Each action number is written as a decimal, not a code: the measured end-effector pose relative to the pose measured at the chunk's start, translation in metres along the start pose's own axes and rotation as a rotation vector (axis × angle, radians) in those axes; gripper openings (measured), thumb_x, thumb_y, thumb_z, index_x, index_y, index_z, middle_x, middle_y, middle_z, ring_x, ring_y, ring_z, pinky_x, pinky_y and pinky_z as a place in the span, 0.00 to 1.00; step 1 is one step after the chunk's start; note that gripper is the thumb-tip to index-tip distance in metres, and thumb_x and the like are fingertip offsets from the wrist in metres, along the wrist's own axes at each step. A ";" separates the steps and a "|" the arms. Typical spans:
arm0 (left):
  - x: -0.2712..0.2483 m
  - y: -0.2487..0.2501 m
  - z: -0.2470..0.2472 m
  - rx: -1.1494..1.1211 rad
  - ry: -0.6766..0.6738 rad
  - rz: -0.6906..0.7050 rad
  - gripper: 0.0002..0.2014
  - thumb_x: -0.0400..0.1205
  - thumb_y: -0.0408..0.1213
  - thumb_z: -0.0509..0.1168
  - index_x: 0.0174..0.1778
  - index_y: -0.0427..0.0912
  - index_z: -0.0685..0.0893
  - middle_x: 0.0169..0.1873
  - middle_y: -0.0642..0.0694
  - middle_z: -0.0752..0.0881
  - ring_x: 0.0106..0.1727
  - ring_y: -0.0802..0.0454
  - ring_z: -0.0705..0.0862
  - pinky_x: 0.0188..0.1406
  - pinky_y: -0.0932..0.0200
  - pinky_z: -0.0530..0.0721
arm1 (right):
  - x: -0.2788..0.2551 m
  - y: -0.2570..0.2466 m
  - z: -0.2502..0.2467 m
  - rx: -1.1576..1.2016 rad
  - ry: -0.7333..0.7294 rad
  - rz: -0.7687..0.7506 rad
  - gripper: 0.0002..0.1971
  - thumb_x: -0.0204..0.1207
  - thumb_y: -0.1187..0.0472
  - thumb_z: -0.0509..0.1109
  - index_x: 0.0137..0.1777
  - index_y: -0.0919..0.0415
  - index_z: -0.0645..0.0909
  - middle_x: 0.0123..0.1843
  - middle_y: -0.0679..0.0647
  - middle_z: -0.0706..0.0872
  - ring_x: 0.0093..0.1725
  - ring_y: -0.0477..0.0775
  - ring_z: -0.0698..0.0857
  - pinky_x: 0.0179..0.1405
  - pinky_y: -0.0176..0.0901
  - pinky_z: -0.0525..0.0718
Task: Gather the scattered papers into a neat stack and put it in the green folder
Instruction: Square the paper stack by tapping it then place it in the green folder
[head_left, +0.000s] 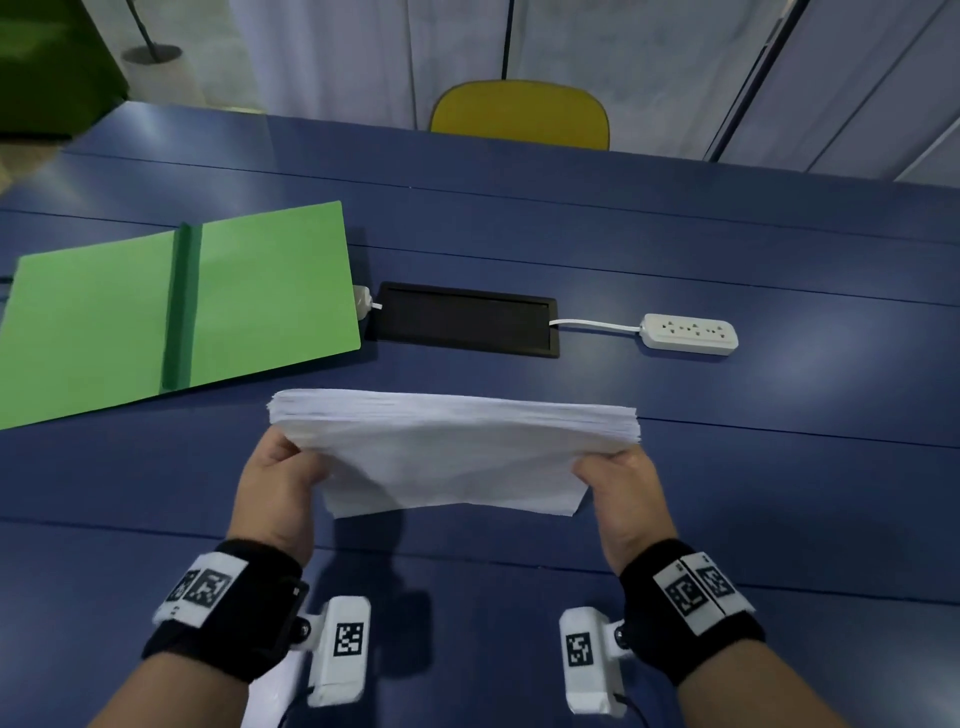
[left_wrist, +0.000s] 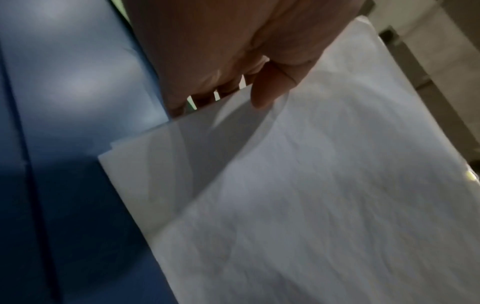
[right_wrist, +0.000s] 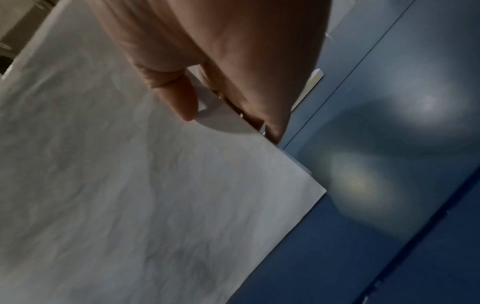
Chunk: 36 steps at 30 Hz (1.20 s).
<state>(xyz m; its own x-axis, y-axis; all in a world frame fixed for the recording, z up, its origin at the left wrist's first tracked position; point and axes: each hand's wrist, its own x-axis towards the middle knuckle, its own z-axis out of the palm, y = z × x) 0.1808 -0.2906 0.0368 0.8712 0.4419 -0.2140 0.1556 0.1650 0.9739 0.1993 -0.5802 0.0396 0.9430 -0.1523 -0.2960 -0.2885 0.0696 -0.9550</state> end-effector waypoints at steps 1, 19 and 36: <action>0.000 0.000 0.001 -0.006 0.002 -0.004 0.18 0.70 0.15 0.56 0.46 0.35 0.86 0.38 0.47 0.90 0.46 0.44 0.83 0.45 0.51 0.79 | 0.001 0.001 0.000 0.006 0.010 0.010 0.20 0.73 0.80 0.62 0.54 0.61 0.88 0.49 0.55 0.94 0.54 0.60 0.90 0.58 0.52 0.86; -0.012 0.000 0.018 -0.183 0.063 -0.011 0.23 0.77 0.16 0.53 0.54 0.42 0.86 0.51 0.44 0.87 0.55 0.47 0.82 0.56 0.51 0.78 | -0.010 -0.001 0.012 0.077 0.019 0.027 0.19 0.82 0.74 0.61 0.59 0.54 0.88 0.57 0.54 0.94 0.60 0.58 0.90 0.62 0.52 0.87; -0.008 0.032 0.030 -0.122 0.059 0.188 0.20 0.77 0.18 0.54 0.42 0.48 0.83 0.36 0.55 0.87 0.39 0.59 0.82 0.39 0.66 0.80 | -0.008 -0.036 0.013 -0.013 -0.026 -0.137 0.20 0.84 0.73 0.57 0.58 0.49 0.84 0.50 0.43 0.94 0.54 0.47 0.92 0.48 0.38 0.88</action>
<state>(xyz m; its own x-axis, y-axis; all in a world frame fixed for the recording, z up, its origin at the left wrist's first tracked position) 0.1927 -0.3157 0.0720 0.8500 0.5254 -0.0367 -0.0679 0.1785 0.9816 0.2041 -0.5686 0.0766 0.9777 -0.1335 -0.1621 -0.1586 0.0366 -0.9867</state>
